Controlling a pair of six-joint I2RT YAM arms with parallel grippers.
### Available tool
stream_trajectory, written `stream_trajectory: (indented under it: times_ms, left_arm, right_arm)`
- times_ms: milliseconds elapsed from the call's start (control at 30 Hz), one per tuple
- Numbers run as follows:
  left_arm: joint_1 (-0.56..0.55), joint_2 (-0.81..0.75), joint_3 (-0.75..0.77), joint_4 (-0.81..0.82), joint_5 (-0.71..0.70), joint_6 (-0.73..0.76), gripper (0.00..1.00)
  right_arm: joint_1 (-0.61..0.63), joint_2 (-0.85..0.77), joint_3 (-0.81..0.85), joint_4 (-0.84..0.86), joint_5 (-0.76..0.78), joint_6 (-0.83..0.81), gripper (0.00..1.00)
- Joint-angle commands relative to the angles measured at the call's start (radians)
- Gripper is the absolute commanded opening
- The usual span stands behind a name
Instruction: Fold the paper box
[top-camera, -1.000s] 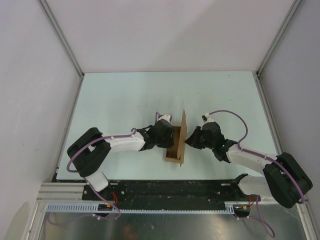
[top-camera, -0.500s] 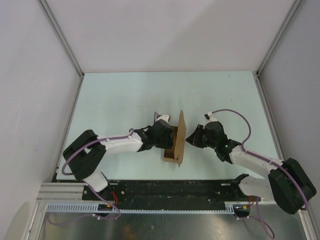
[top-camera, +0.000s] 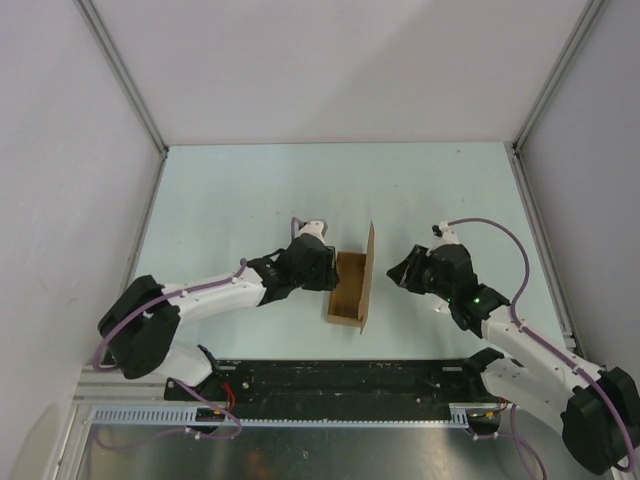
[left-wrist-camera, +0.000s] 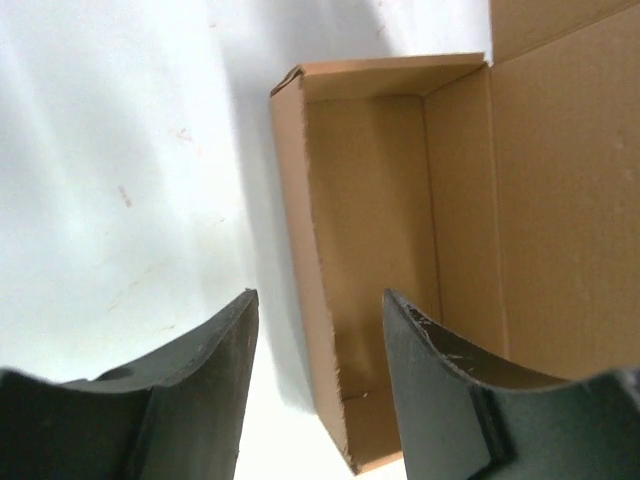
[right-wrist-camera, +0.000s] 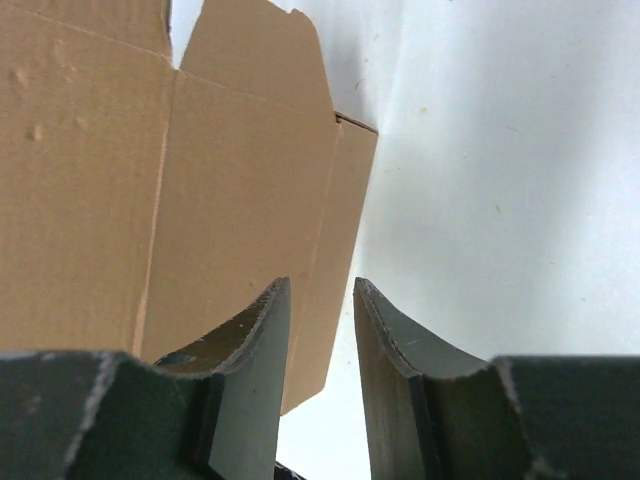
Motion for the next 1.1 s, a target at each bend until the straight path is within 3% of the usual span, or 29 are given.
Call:
stream_trajectory:
  times_ms: [0, 233, 367, 500, 833, 1067]
  left_arm:
    - [0.034, -0.069, -0.042, -0.01, -0.018, 0.011, 0.58]
    - [0.098, -0.131, -0.071, -0.008, 0.003, 0.032, 0.58]
    - [0.107, -0.165, -0.091, -0.01, -0.001, 0.043, 0.58]
    - [0.109, -0.189, -0.117, -0.008, -0.009, 0.038, 0.58]
    - [0.119, -0.221, -0.163, -0.011, -0.027, 0.043, 0.63]
    - [0.124, -0.244, -0.192, -0.011, -0.021, 0.038, 0.64]
  right_arm:
    - [-0.018, -0.048, 0.022, -0.109, 0.042, -0.03, 0.38]
    - [-0.021, -0.075, 0.091, -0.241, 0.069, -0.051, 0.42]
    - [-0.015, -0.077, 0.195, -0.324, 0.12, -0.068, 0.52]
    - [0.022, -0.036, 0.398, -0.428, 0.202, -0.065, 0.56]
    - [0.327, 0.24, 0.834, -0.736, 0.433, -0.009, 0.64]
    - [0.418, 0.348, 0.882, -0.87, 0.595, 0.082, 0.65]
